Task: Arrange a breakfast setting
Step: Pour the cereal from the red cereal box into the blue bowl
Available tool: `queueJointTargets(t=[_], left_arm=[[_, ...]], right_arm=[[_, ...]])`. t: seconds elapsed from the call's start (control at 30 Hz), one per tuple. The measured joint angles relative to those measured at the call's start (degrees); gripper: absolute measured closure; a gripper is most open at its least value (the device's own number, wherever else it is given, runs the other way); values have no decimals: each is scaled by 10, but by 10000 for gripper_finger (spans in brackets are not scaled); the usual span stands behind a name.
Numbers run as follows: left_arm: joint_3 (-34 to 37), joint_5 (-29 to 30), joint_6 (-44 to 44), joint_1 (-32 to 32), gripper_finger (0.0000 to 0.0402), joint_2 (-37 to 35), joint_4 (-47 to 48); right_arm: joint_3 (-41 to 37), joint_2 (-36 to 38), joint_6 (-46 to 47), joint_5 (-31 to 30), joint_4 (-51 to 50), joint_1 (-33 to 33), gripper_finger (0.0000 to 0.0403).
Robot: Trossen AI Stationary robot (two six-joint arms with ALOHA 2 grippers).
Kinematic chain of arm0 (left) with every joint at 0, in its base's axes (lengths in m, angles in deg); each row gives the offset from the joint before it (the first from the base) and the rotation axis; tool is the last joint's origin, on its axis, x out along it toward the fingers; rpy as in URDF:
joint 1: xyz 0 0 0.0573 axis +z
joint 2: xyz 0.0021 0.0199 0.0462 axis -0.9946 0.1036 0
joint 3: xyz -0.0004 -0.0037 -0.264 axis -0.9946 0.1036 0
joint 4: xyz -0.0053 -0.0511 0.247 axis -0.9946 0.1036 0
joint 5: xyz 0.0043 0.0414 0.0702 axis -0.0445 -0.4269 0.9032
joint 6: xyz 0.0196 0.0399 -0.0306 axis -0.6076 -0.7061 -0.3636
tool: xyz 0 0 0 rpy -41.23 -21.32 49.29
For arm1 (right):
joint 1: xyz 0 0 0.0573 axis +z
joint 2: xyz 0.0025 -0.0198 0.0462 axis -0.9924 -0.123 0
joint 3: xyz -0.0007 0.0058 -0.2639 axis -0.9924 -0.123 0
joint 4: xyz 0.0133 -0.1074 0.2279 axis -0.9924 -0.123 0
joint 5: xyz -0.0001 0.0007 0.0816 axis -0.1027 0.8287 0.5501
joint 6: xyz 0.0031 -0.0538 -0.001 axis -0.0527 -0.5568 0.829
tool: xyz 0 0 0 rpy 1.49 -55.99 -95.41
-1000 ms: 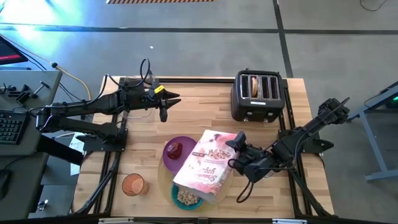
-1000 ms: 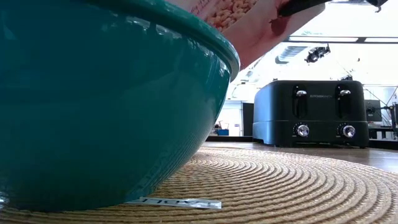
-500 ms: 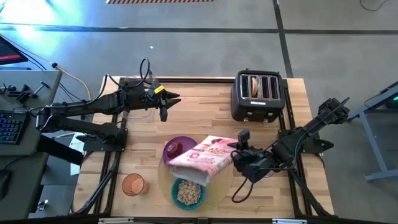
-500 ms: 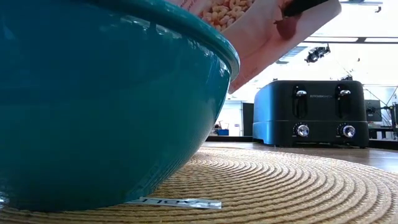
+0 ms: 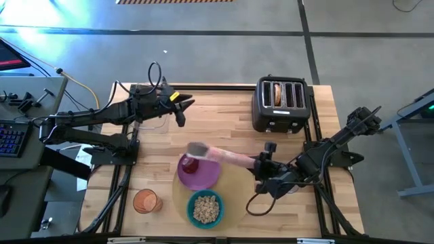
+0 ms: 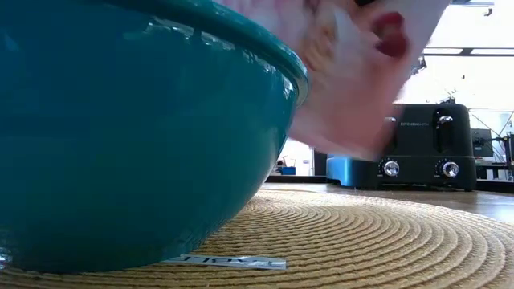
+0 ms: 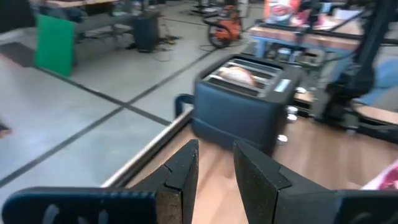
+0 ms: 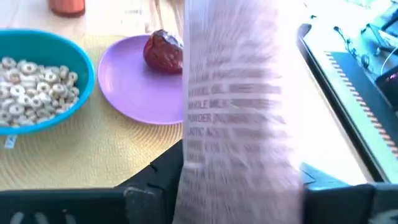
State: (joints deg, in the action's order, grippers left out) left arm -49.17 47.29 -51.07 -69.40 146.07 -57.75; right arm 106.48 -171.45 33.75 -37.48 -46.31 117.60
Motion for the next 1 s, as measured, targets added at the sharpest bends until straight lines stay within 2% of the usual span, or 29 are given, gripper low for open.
queueJointTargets(t=[0.13, 0.33, 0.6, 0.83, 1.0], left_arm=[[0, 19, -4, 4, 312, 0, -4], [0, 17, -5, 14, 312, 0, -4], [0, 1, -5, 16, 312, 0, -1], [0, -1, -5, 16, 312, 0, -1], [0, -1, -5, 16, 312, 0, 0]], right_arm=[[0, -1, 28, -1, 1, -14, 261], [-1, -26, 48, 10, -3, -29, 299], [-1, -50, 48, 66, -7, -40, 310], [-1, -50, 74, 157, -3, -73, 310], [1, -49, 103, 177, -10, -94, 313]])
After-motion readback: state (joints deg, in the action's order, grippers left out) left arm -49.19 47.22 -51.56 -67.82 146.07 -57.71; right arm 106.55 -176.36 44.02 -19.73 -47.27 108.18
